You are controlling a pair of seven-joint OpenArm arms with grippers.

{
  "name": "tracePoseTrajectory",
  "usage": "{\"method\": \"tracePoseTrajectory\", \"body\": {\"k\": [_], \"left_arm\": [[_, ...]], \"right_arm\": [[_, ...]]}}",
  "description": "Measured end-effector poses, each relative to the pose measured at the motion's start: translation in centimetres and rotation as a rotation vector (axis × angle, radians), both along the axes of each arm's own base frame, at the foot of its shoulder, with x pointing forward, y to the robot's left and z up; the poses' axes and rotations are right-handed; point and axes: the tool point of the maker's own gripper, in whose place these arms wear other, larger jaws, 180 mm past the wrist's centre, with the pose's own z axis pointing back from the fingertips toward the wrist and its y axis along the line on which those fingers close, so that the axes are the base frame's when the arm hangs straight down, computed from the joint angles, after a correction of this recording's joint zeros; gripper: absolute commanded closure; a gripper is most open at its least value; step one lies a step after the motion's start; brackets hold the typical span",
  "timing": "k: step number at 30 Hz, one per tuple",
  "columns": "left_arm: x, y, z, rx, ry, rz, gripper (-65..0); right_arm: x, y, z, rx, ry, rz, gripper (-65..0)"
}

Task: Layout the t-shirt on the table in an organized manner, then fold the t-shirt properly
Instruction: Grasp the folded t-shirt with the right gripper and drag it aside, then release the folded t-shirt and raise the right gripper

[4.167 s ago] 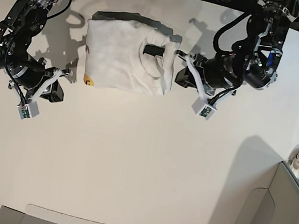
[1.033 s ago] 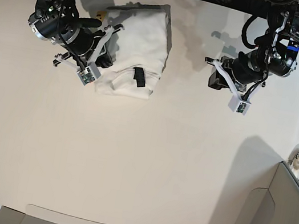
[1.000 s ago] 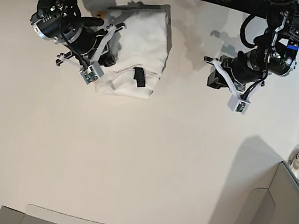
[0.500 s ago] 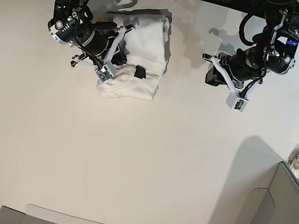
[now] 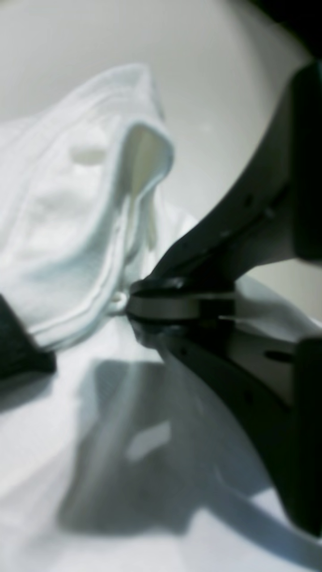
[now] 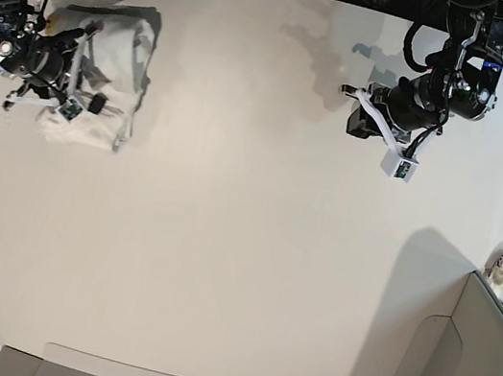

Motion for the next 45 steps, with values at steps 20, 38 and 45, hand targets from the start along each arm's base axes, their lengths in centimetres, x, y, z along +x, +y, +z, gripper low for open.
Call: {"method": "tracePoseTrajectory", "body": {"k": [20, 38, 45], "left_arm": [[0.2, -1.0, 0.3, -0.046, -0.033, 0.021, -0.1], [0.2, -0.9, 0.2, -0.041, -0.034, 0.021, -0.1], [0.2, -0.8, 0.3, -0.039, -0.034, 0.021, -0.1]], "right_arm": [[-1.3, -15.0, 0.5, -0.581, 0.144, -0.055, -1.0], [3.1, -14.1, 3.1, -0.599, 0.052, 0.02, -0.9], [5.3, -15.7, 9.4, -0.695, -0.067, 0.033, -0.9]]}}
